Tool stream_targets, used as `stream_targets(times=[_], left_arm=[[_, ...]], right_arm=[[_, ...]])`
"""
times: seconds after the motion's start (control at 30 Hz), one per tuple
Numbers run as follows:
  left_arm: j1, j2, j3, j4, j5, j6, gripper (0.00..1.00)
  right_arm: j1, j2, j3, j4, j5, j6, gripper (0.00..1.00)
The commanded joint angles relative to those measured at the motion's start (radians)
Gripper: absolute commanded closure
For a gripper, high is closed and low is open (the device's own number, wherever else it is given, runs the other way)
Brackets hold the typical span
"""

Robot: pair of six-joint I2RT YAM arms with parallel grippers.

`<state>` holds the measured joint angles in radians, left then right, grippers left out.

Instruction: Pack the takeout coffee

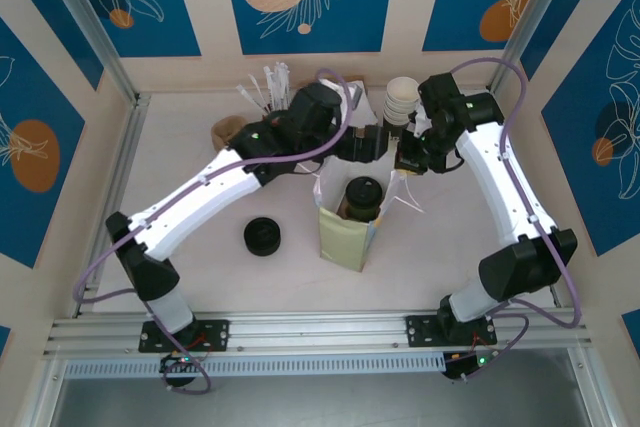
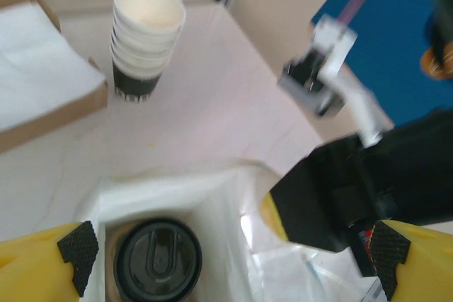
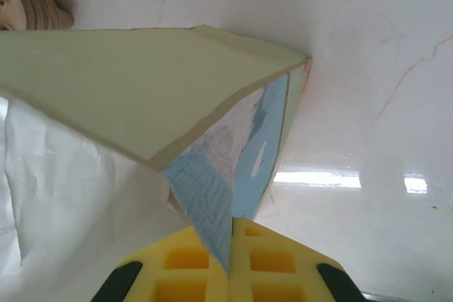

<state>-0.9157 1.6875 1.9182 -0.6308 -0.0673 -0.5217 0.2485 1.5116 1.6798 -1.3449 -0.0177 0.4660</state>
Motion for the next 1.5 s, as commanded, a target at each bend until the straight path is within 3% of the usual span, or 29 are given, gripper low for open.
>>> stream_targets(times=[0.0,0.23,0.93,1.13,1.47], left_arm=[[0.029,-0.058,0.052,-0.054,-0.060,0.017,0.01],[0.105,-0.101,0.032,-0.140,-0.148,0.009,0.01],[0.327,-0.211,-0.143,-0.221,-0.141,0.000,0.01],[0.363,-0.211,-0.159,-0.222,-0.116,0.005,0.01],[0.387,-0.165,-0.140,-0.216,-0.092,0.000,0.01]], right_arm=[[-0.004,-0.073,-0.052,0.070,-0.057,-0.017,1.00],[-0.008,-0.145,-0.164,0.170,-0.133,-0.035,1.00],[-0.038,-0.288,-0.311,0.376,-0.420,-0.140,1.00],[-0.052,-0.296,-0.339,0.414,-0.507,-0.178,1.00],[-0.078,-0.255,-0.345,0.432,-0.549,-0.207,1.00]])
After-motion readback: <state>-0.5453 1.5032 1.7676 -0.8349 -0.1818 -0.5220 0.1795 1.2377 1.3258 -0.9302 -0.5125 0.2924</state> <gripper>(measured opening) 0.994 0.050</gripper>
